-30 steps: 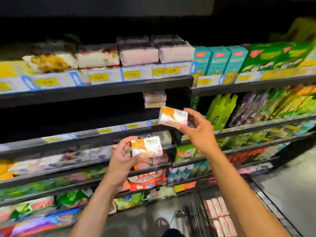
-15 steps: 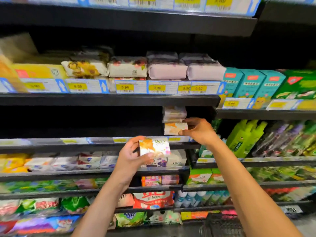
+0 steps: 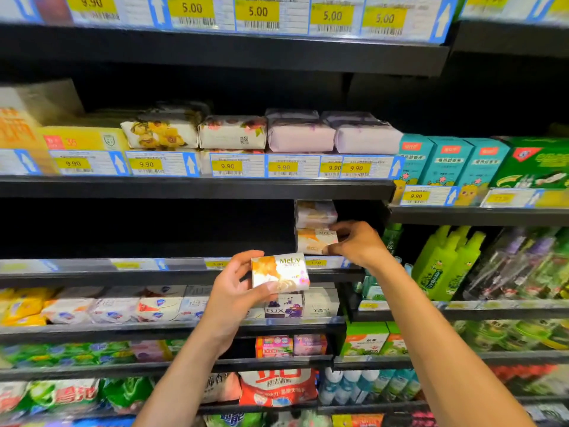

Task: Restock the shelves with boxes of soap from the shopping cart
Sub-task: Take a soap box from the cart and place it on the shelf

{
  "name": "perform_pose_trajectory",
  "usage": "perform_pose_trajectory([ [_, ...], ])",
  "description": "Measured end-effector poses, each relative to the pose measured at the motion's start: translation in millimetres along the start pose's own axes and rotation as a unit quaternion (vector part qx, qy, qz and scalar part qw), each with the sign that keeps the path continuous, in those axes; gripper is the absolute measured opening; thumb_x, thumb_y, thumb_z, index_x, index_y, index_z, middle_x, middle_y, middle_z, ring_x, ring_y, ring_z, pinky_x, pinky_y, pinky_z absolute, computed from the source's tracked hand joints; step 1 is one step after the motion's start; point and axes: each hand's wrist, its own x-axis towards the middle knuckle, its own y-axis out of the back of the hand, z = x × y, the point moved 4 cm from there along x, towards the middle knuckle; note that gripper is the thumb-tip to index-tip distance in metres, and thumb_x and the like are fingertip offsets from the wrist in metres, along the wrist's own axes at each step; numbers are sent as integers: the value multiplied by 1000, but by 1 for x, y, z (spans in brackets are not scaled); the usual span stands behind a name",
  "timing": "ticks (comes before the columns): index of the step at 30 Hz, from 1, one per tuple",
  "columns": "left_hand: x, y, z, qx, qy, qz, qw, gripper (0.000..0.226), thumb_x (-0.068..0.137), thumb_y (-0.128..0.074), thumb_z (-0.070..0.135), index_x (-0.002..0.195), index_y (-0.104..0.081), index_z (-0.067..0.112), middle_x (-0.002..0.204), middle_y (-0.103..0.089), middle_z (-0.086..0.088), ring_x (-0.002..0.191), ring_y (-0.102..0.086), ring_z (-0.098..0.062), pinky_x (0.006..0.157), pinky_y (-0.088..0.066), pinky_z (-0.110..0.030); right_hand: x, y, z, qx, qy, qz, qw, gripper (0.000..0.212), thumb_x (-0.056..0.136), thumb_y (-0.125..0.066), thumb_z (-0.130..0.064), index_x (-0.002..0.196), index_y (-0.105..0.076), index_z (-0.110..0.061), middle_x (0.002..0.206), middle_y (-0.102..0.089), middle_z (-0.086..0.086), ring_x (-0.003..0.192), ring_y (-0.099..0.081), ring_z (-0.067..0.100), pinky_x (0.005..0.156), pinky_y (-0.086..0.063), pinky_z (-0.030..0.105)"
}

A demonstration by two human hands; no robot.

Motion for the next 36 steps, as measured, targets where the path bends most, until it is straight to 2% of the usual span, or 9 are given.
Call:
perform_pose_trajectory([
  [6,1,-2,-1,-7,3,2,1000,55,81,-80,5,126,-58,27,123,-68,0,111,-69,-23,84,-61,-44,3,-1,-2,20,11,0,1000,60,72,-93,-20,128,-70,-20,107,-74,-3,97,-70,14,96,-57,35],
  [11,1,-2,2,-6,1,9,1000,54,82,-79,4,126,-59,29,122,-68,2,112,-69,-21,83,-61,-43,5,0,-3,-10,30,-10,999,60,77,-90,-28,133,-67,-28,122,-72,-2,109,-68,19,102,-54,40],
  [14,2,0,4,-5,0,15,1000,54,82,-79,4,127,-58,28,122,-68,3,110,-70,-19,82,-61,-39,-12,7,-7,19,39,25,999,59,84,-85,-24,138,-62,-20,126,-68,-3,114,-65,17,104,-50,33],
  [18,3,-2,5,-3,3,5,1000,56,84,-78,5,130,-57,29,126,-66,0,108,-71,-21,83,-61,-39,-67,15,-19,43,180,121,975,32,91,-76,-22,123,-70,-25,121,-66,-11,118,-60,10,99,-46,24],
  [23,7,-18,11,-20,-4,-7,1000,57,85,-76,3,132,-57,29,125,-66,0,106,-72,-22,81,-62,-36,-109,0,-34,54,245,-57,966,73,73,-91,-37,139,-60,-30,138,-56,-19,122,-57,4,96,-48,16],
  [28,15,-35,20,44,-30,-15,998,64,88,-76,15,144,-49,29,123,-65,11,104,-71,-12,79,-61,-31,-93,8,-32,98,230,-21,968,66,72,-94,-19,132,-67,-23,126,-63,-10,108,-66,12,94,-55,24],
  [30,21,-32,22,209,-121,15,970,61,90,-74,29,145,-46,33,130,-56,17,105,-66,-7,78,-58,-23,-85,15,-32,113,215,-20,970,64,74,-92,-17,132,-66,-21,129,-61,-8,112,-66,10,99,-54,26],
  [33,25,-24,21,419,-241,63,873,51,94,-64,40,142,-51,30,138,-49,13,122,-50,-4,98,-47,-27,-64,21,-26,101,179,-10,979,62,78,-90,-23,133,-63,-24,132,-58,-5,114,-66,5,103,-54,30],
  [36,29,-27,9,561,-305,12,770,53,93,-60,43,142,-52,27,143,-51,8,137,-40,-13,115,-35,-43,-41,26,-15,61,123,-9,991,75,69,-87,-58,136,-61,-38,136,-63,-9,121,-64,9,106,-53,40],
])
